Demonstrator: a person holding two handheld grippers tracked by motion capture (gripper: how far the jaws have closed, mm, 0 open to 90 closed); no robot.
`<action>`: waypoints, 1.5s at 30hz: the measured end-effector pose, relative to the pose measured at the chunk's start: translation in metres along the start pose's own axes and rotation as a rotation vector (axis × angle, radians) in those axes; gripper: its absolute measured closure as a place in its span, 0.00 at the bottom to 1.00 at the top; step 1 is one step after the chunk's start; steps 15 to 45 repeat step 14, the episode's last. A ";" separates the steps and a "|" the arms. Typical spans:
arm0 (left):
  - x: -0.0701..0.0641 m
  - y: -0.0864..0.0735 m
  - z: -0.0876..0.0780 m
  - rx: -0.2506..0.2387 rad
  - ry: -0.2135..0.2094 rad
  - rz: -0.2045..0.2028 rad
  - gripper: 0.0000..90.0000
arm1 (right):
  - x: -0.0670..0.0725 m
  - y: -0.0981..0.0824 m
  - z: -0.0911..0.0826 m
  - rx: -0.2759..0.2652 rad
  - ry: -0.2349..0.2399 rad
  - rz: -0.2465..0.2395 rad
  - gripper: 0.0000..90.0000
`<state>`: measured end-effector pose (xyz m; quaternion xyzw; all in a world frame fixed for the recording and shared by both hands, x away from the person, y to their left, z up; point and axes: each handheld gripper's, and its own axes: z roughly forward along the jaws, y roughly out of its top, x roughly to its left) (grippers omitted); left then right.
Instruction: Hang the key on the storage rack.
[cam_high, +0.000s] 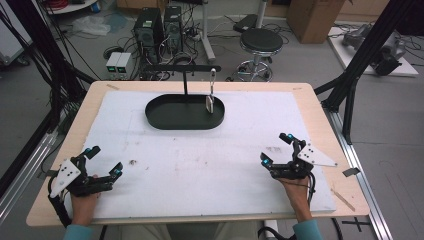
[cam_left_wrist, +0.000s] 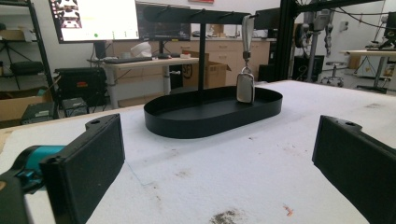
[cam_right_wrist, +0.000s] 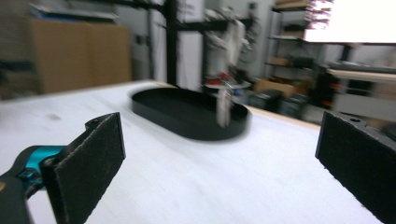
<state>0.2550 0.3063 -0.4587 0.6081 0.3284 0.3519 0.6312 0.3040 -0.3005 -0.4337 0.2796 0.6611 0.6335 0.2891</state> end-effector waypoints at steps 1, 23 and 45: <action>0.000 0.000 0.000 -0.002 0.001 0.000 0.03 | -0.001 -0.005 -0.003 -0.004 -0.026 -0.012 0.01; 0.000 0.000 0.000 -0.003 0.000 0.000 0.03 | -0.002 -0.024 -0.010 -0.018 -0.083 0.046 0.01; 0.000 0.000 0.000 -0.003 0.000 0.000 0.03 | -0.002 -0.024 -0.010 -0.018 -0.083 0.046 0.01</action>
